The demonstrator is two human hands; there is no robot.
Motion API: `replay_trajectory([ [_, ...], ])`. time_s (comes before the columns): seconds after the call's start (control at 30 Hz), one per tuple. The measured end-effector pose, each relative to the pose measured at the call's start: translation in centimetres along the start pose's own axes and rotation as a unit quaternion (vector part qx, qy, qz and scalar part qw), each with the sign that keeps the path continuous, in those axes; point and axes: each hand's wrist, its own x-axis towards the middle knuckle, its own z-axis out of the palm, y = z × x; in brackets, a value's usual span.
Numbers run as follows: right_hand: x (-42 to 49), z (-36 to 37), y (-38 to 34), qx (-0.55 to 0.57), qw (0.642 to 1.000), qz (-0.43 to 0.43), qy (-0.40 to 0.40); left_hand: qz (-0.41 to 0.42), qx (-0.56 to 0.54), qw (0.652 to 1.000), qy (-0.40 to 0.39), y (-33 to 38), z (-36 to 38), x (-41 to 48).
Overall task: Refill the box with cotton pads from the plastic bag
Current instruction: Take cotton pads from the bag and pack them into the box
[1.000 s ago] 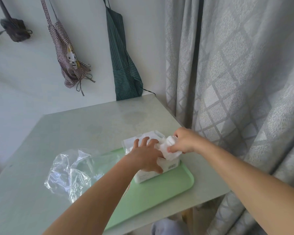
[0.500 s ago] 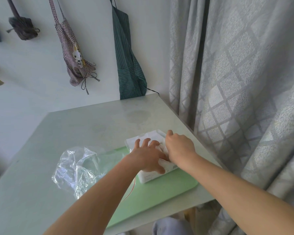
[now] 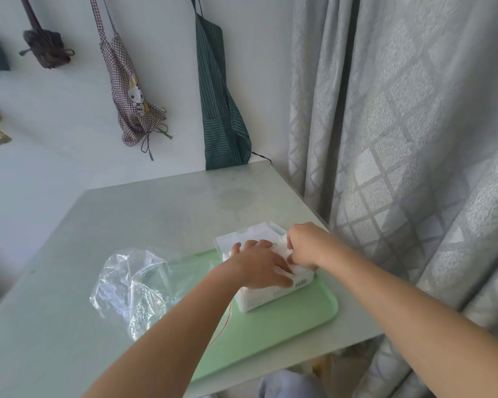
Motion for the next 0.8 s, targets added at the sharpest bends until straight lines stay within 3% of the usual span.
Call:
replay_trajectory([
  [0.07,-0.1,0.6,0.1,-0.039,0.997,0.002,0.070,0.017,-0.062,0.998,0.024,-0.4,-0.5,0.0],
  [0.13,-0.1,0.9,0.0,-0.039,0.995,0.003,0.093,0.030,-0.085,0.995,0.037,-1.0,-0.6,-0.1],
  [0.3,-0.3,1.9,-1.0,-0.027,0.996,0.010,0.086,0.018,-0.036,0.998,0.047,-0.5,0.0,-0.4],
  [0.43,-0.3,1.5,-1.4,-0.068,0.995,0.000,0.079,0.002,-0.014,0.994,0.107,0.3,0.5,-0.6],
  [0.53,0.3,1.0,0.1,-0.035,0.993,0.002,0.115,-0.051,-0.059,0.987,0.143,1.3,1.4,-1.0],
  [0.6,1.1,1.5,1.3,0.030,0.989,-0.040,0.139,-0.130,-0.029,0.983,0.126,1.6,1.8,-1.1],
  [0.67,1.4,2.5,2.0,0.098,0.987,-0.102,0.071,-0.174,-0.014,0.980,0.100,1.1,1.7,-1.1],
  [0.73,1.4,3.5,2.4,0.093,0.985,-0.148,-0.006,-0.131,-0.025,0.987,0.091,0.0,1.6,-1.1],
  [0.8,1.6,4.6,3.0,0.032,0.985,-0.167,-0.027,-0.070,-0.028,0.994,0.075,-1.2,1.4,-1.4],
])
